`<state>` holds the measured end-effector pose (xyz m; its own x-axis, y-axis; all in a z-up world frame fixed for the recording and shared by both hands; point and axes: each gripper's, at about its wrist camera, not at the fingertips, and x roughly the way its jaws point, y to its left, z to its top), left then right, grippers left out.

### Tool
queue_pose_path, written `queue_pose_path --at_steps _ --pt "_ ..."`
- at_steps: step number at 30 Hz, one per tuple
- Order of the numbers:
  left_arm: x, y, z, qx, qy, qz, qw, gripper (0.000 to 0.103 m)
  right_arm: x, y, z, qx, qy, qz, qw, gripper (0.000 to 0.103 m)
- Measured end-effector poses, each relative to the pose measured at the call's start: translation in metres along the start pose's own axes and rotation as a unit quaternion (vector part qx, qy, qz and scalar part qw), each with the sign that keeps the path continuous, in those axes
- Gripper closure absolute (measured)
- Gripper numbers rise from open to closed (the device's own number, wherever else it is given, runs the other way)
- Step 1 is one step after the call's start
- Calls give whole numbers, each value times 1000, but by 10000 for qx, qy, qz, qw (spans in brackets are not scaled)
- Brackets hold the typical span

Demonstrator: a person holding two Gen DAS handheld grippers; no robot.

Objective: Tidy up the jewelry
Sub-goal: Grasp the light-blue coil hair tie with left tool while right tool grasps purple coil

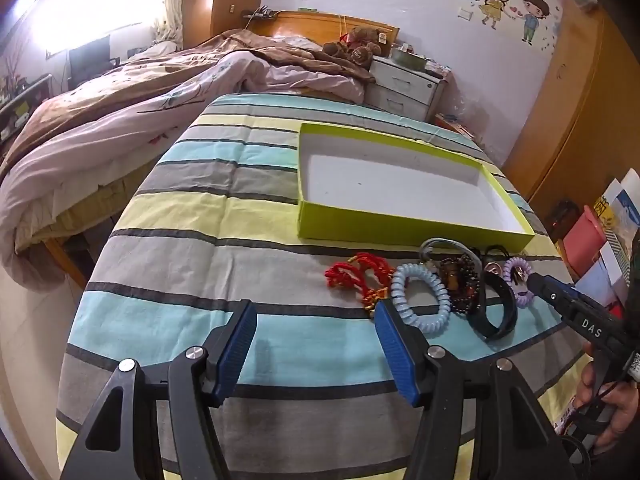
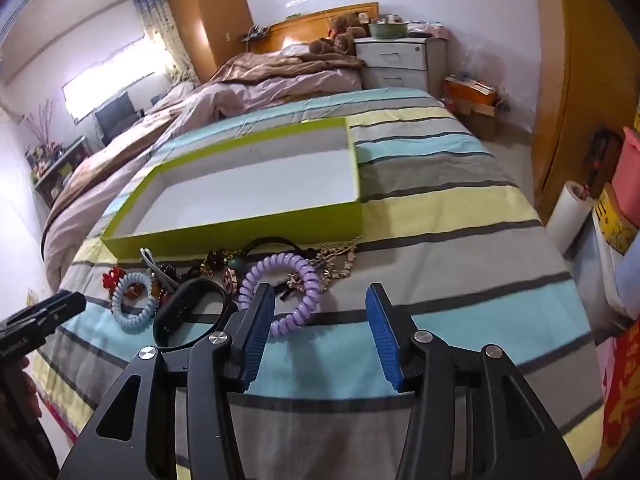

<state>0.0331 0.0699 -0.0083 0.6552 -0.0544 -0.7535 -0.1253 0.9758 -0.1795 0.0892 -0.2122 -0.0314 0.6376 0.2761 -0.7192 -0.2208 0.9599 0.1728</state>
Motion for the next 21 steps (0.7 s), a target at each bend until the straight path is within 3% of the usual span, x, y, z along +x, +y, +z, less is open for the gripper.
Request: queue_pose_path --at_steps 3,5,9,11,21 --pt "3 4 1 -76 66 -112 9999 42 5 1 2 -59 154 15 9999 56" --pt "7 7 1 -108 94 -100 9998 42 6 1 3 -14 102 72 9999 79" --pt "13 8 3 -137 171 -223 9995 42 8 -3 3 60 132 78 9999 83" --pt "17 8 5 -103 256 -295 9992 42 8 -4 3 108 111 92 9998 92" --pt "31 -12 10 85 294 -384 9988 42 -10 -10 4 208 -254 70 9994 93"
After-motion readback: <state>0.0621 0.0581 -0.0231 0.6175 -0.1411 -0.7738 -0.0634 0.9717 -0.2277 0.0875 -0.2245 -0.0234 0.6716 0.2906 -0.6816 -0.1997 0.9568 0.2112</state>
